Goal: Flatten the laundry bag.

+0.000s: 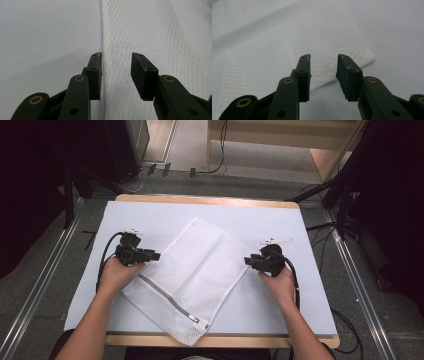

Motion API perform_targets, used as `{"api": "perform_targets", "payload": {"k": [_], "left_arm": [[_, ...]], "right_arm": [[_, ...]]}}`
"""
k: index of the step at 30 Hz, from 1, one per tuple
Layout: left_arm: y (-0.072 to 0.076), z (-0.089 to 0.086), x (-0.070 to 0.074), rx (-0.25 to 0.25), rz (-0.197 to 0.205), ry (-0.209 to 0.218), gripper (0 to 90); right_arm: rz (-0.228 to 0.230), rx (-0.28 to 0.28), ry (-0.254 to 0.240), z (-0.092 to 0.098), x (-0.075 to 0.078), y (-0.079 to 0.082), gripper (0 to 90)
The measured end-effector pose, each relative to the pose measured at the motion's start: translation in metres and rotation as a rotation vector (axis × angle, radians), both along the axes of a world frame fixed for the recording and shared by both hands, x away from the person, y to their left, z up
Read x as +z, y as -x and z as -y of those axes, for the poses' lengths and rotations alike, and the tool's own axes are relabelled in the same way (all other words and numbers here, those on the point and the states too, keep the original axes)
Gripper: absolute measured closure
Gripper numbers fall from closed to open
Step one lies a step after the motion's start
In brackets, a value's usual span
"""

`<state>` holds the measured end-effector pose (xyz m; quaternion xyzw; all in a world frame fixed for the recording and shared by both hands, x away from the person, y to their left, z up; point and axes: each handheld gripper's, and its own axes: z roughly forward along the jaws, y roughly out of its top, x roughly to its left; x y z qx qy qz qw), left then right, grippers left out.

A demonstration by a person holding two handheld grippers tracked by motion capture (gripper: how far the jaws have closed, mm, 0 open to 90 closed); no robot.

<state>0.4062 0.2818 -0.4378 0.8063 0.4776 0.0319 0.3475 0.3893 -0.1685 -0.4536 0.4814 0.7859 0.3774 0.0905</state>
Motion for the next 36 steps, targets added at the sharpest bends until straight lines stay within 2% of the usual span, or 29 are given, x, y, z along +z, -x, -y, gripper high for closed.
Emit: {"api": "perform_targets", "payload": {"k": [6,11,16,18,20,23,26,29,33,36], "left_arm": [[-0.012,0.008,-0.004,-0.027,0.005,-0.023,60.0],[-0.02,0.009,-0.011,-0.019,-0.011,-0.023,59.0],[-0.02,0.013,-0.013,-0.021,0.001,-0.017,59.6],[-0.019,0.015,-0.015,-0.03,-0.011,0.002,65.0],[-0.017,0.018,-0.015,-0.038,-0.014,-0.002,68.9],[-0.015,0.023,-0.014,-0.052,-0.014,-0.024,75.3],[-0.015,0.024,-0.016,-0.058,-0.032,-0.008,81.7],[-0.016,0.022,-0.016,-0.043,-0.046,0.005,87.4],[-0.017,0.022,-0.015,-0.04,-0.051,0.009,89.7],[-0.016,0.016,-0.011,-0.015,-0.042,0.058,89.6]], "right_arm": [[-0.028,0.002,0.003,-0.002,-0.011,0.015,61.5],[-0.049,-0.009,0.007,-0.004,-0.016,0.022,59.8],[-0.026,0.005,0.006,-0.013,-0.018,0.022,57.2],[-0.006,0.014,0.023,-0.018,-0.019,0.021,57.6],[0.009,0.02,0.043,-0.023,-0.019,0.02,58.3],[0.017,0.025,0.061,-0.026,-0.018,0.018,62.7],[0.031,0.025,0.088,-0.029,-0.018,0.016,75.4],[0.026,0.039,0.09,-0.031,-0.018,0.011,87.3],[-0.014,0.059,0.071,-0.029,-0.016,0.003,90.0],[-0.017,0.053,0.07,-0.027,-0.015,-0.001,90.0]]}}
